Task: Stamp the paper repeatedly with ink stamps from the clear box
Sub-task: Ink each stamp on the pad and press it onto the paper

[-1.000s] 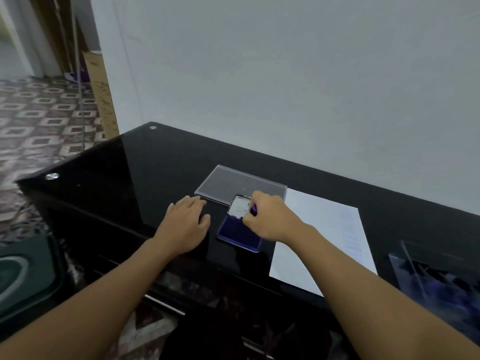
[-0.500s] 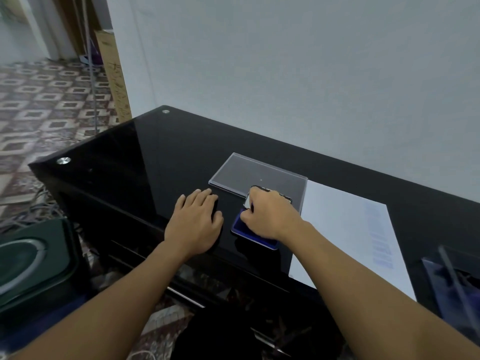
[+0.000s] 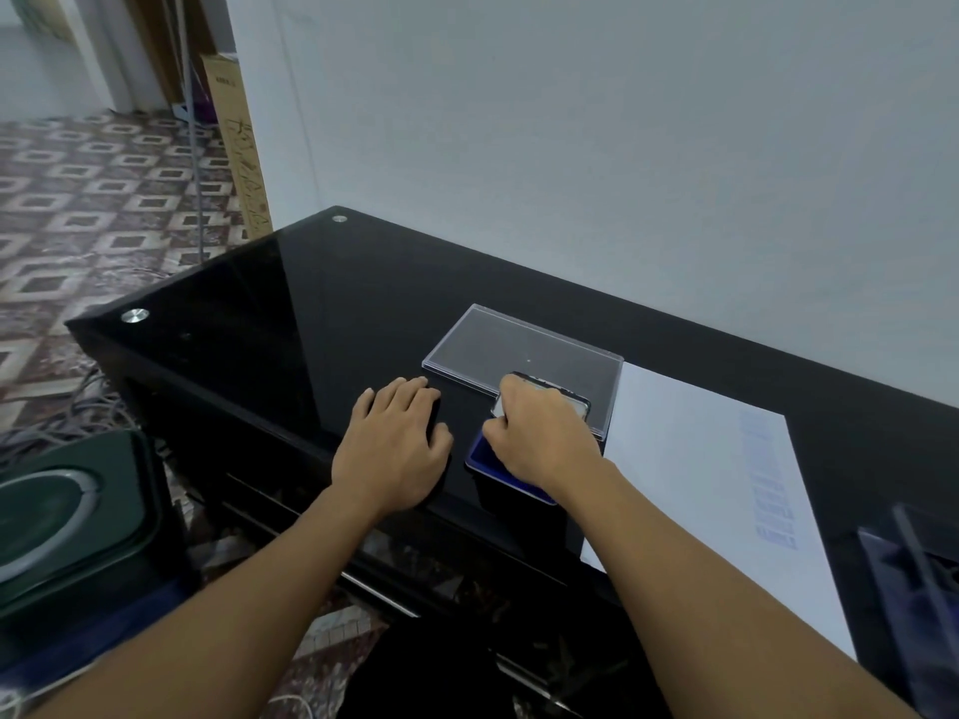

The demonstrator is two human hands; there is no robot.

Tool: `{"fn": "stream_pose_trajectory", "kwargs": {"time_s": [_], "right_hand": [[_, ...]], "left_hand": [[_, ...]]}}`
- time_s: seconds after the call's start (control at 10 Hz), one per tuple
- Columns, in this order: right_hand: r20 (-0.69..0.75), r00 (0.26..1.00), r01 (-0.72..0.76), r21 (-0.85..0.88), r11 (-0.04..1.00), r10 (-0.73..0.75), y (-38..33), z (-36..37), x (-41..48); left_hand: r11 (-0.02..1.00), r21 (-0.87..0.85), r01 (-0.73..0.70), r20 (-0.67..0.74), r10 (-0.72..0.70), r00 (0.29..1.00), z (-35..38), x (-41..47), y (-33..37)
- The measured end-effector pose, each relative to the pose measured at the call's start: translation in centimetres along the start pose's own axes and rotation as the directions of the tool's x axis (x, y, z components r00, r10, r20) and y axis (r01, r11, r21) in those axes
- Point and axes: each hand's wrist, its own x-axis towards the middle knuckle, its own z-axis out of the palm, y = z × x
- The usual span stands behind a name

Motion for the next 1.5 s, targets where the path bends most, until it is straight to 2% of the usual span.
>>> {"fn": "stream_pose_trajectory", "kwargs": {"time_s": [0.4, 0.9, 1.3, 1.5], "right_hand": [[-0.058, 0.998, 0.012, -0.008, 1.000, -0.012, 0.0, 0.5, -1.6], [-0.004, 1.000, -0.016, 0.024, 1.000, 0.016, -0.2, 0.0, 0.0], [-0.068, 0.998, -0.012, 0.028, 1.000, 0.014, -0.2, 0.7, -1.3], [-0.054, 0.998, -0.020, 0.034, 0.999, 0.021, -0.3, 0.2, -0.6]], "left_hand": [[1.000, -0.007, 0.007, -0.006, -0.007, 1.000, 0.0, -0.1, 0.1], [1.000, -0.012, 0.011, -0.003, -0.011, 1.000, -0.1, -0.1, 0.1], [1.000, 0.004, 0.015, -0.002, -0.015, 1.000, 0.0, -0.1, 0.1], [1.000, 0.006, 0.014, -0.003, -0.014, 1.000, -0.1, -0.1, 0.1]]}}
